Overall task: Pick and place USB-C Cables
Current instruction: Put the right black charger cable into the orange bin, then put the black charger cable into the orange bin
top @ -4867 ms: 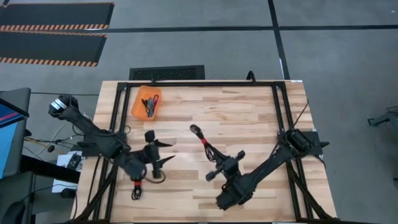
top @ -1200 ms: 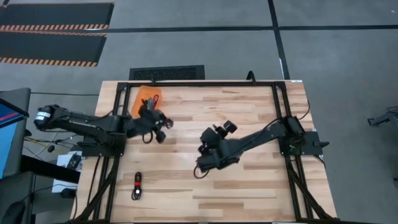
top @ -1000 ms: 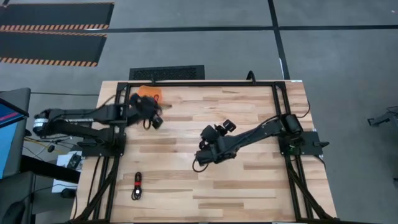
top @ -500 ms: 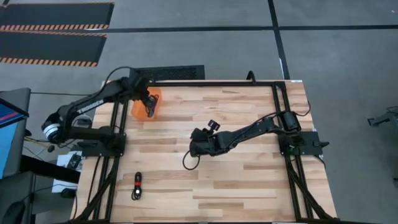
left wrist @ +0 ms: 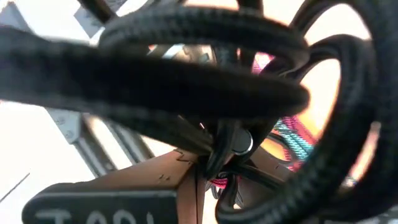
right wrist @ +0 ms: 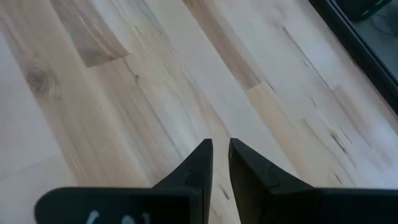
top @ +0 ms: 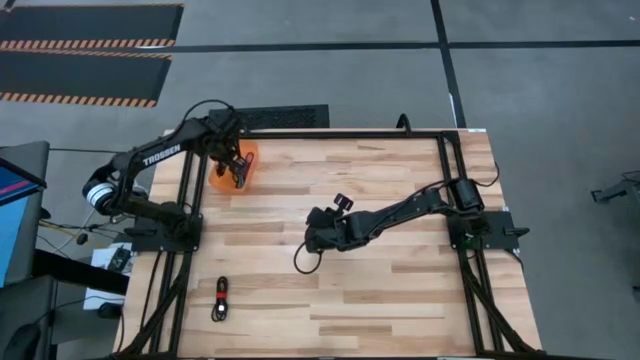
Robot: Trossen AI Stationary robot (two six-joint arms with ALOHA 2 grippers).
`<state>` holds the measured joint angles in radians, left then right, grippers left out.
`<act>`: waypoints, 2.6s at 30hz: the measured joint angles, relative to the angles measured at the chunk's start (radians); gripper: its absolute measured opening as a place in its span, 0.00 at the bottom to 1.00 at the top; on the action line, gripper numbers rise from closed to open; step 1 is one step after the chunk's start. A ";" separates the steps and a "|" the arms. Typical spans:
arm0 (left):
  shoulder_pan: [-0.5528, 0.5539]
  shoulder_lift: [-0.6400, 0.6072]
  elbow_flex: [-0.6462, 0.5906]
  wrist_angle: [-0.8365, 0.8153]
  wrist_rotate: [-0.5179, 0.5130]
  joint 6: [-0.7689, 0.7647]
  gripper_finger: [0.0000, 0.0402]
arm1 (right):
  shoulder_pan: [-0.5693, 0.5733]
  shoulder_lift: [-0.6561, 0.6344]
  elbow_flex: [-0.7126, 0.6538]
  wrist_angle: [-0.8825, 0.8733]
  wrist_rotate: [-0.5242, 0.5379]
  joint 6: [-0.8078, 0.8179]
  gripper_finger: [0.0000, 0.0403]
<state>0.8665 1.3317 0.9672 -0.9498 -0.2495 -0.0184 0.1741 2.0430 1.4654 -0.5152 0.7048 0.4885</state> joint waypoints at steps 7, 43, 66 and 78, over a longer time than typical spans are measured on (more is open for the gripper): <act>-0.001 0.001 0.000 -0.014 0.085 0.015 0.14 | 0.003 0.000 0.000 0.000 -0.002 0.000 0.19; -0.625 -0.699 -0.229 0.185 0.084 -0.364 0.55 | 0.035 0.006 0.000 0.427 -0.256 -0.112 0.19; -1.616 -0.462 -0.499 0.568 -0.392 -0.823 0.40 | 0.220 0.240 0.244 0.663 -0.284 -0.102 0.19; -1.816 -0.371 -0.499 0.577 -0.358 -0.789 0.40 | 0.238 0.321 0.384 0.639 -0.264 -0.140 0.19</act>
<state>-0.9495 0.9610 0.4683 -0.3727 -0.6071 -0.8074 0.4119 2.3641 1.8491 0.1241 0.4412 0.3485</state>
